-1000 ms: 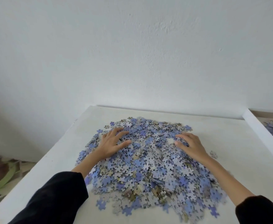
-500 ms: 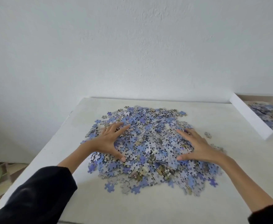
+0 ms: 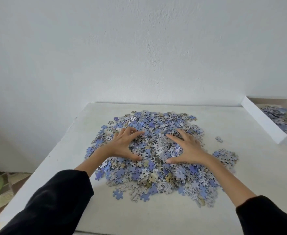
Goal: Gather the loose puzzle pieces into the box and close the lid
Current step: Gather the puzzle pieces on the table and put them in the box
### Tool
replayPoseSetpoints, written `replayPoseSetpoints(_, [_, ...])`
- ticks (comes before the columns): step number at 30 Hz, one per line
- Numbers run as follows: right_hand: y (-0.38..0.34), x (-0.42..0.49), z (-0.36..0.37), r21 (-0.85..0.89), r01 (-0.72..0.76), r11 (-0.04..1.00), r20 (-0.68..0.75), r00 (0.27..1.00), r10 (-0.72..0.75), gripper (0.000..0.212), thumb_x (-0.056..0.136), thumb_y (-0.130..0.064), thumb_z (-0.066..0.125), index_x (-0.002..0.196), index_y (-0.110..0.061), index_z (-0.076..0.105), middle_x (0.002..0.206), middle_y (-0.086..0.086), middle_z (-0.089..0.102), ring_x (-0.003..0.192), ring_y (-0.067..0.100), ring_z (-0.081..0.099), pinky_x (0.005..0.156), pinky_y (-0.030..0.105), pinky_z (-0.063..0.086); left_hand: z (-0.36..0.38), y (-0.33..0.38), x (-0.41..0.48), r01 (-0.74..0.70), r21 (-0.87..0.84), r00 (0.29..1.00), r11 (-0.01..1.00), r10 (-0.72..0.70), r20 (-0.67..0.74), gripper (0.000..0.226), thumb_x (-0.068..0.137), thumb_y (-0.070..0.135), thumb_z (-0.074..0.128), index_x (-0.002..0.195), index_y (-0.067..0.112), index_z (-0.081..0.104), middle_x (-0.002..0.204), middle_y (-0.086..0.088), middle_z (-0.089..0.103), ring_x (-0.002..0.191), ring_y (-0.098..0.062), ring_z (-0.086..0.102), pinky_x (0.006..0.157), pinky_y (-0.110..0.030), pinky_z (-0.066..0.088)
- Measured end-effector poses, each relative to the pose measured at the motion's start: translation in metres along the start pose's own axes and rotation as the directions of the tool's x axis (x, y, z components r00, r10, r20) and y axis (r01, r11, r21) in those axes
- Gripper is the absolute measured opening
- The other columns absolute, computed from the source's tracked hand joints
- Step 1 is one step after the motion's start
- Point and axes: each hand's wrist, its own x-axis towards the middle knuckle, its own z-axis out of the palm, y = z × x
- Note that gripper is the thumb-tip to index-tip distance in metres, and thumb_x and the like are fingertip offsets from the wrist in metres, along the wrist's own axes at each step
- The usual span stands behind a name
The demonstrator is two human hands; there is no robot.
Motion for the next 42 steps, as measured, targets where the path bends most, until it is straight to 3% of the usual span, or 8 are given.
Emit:
replayPoseSetpoints(8, [-0.015, 0.018, -0.018, 0.051, 0.015, 0.999, -0.052, 0.999, -0.012, 0.097, 0.057, -0.084, 0.043, 0.14, -0.051, 0.006, 0.155, 0.0, -0.01, 0.142, 0.028, -0.007, 0.108, 0.061, 0.004, -0.008, -0.007, -0.001, 0.058, -0.18, 0.998, 0.982, -0.057, 0.009, 0.128, 0.034, 0.099, 0.039, 0.145, 0.041, 0.012, 0.148, 0.003, 0.011, 0.137, -0.026, 0.016, 0.111, -0.06, 0.019])
replayPoseSetpoints(12, [-0.024, 0.023, -0.026, 0.04, 0.086, 0.996, 0.144, 0.985, -0.091, 0.101, 0.059, -0.073, 0.059, 0.139, -0.054, 0.0, 0.152, -0.005, -0.023, 0.14, 0.031, -0.017, 0.107, 0.066, 0.004, -0.008, -0.008, -0.007, 0.086, -0.107, 0.982, 0.991, -0.067, 0.175, 0.138, 0.028, 0.1, 0.039, 0.145, 0.044, -0.009, 0.154, 0.005, -0.013, 0.144, -0.027, -0.005, 0.111, -0.061, -0.006])
replayPoseSetpoints(16, [-0.027, 0.023, -0.03, 0.011, 0.088, 0.996, 0.245, 0.966, -0.088, 0.109, 0.059, -0.067, 0.068, 0.138, -0.054, -0.006, 0.148, -0.007, -0.031, 0.138, 0.031, -0.023, 0.105, 0.066, 0.0, -0.008, -0.005, -0.005, 0.014, -0.038, 0.986, 0.999, -0.008, 0.168, 0.137, 0.028, 0.101, 0.035, 0.146, 0.042, -0.004, 0.152, 0.008, -0.003, 0.142, -0.022, 0.0, 0.113, -0.062, 0.003])
replayPoseSetpoints(21, [-0.031, 0.024, -0.015, -0.016, 0.115, 0.993, 0.086, 0.99, -0.114, 0.089, 0.066, -0.066, 0.065, 0.138, -0.048, 0.017, 0.151, -0.013, -0.009, 0.14, 0.031, -0.006, 0.107, 0.061, 0.008, -0.012, -0.003, 0.001, -0.001, -0.095, 0.987, 0.995, 0.016, 0.163, 0.131, 0.027, 0.099, 0.039, 0.144, 0.044, 0.016, 0.144, 0.005, 0.013, 0.135, -0.022, 0.01, 0.111, -0.055, 0.01])
replayPoseSetpoints(27, [-0.024, 0.028, 0.0, -0.003, 0.119, 0.993, -0.155, 0.981, -0.118, 0.065, 0.069, -0.062, 0.064, 0.125, -0.04, 0.041, 0.142, -0.009, 0.02, 0.13, 0.029, 0.02, 0.105, 0.048, 0.022, -0.005, -0.008, -0.001, 0.01, -0.116, 0.999, 0.993, -0.005, 0.042, 0.093, 0.044, 0.089, 0.044, 0.123, 0.04, 0.045, 0.138, 0.008, 0.024, 0.13, -0.02, 0.018, 0.111, -0.057, 0.014])
replayPoseSetpoints(35, [-0.025, 0.034, 0.003, 0.123, 0.188, 0.974, -0.351, 0.927, -0.134, 0.039, 0.068, -0.035, 0.074, 0.103, -0.03, 0.059, 0.116, -0.005, 0.044, 0.104, 0.011, 0.043, 0.077, 0.022, 0.038, -0.004, -0.013, 0.003, 0.01, -0.279, 0.998, 0.96, -0.026, -0.054, 0.061, 0.053, 0.062, 0.055, 0.102, 0.027, 0.049, 0.125, 0.001, 0.033, 0.119, -0.018, 0.036, 0.106, -0.04, 0.028])
replayPoseSetpoints(39, [-0.028, 0.035, 0.001, 0.226, 0.201, 0.953, -0.364, 0.925, -0.109, 0.036, 0.067, -0.022, 0.076, 0.1, -0.027, 0.063, 0.105, -0.003, 0.051, 0.094, 0.014, 0.051, 0.073, 0.022, 0.044, -0.011, -0.012, 0.005, -0.021, -0.362, 0.997, 0.932, -0.005, -0.072, 0.037, 0.062, 0.041, 0.065, 0.091, 0.028, 0.046, 0.1, -0.002, 0.052, 0.09, -0.021, 0.051, 0.083, -0.034, 0.046])
replayPoseSetpoints(42, [-0.029, 0.038, -0.003, 0.299, 0.193, 0.934, -0.332, 0.939, -0.088, 0.041, 0.068, -0.014, 0.076, 0.106, -0.021, 0.064, 0.107, 0.004, 0.057, 0.097, 0.021, 0.055, 0.084, 0.03, 0.047, -0.012, -0.012, 0.006, -0.039, -0.427, 0.994, 0.903, -0.009, -0.11, 0.032, 0.069, 0.011, 0.071, 0.085, 0.026, 0.047, 0.084, -0.009, 0.058, 0.071, -0.021, 0.05, 0.066, -0.034, 0.044])
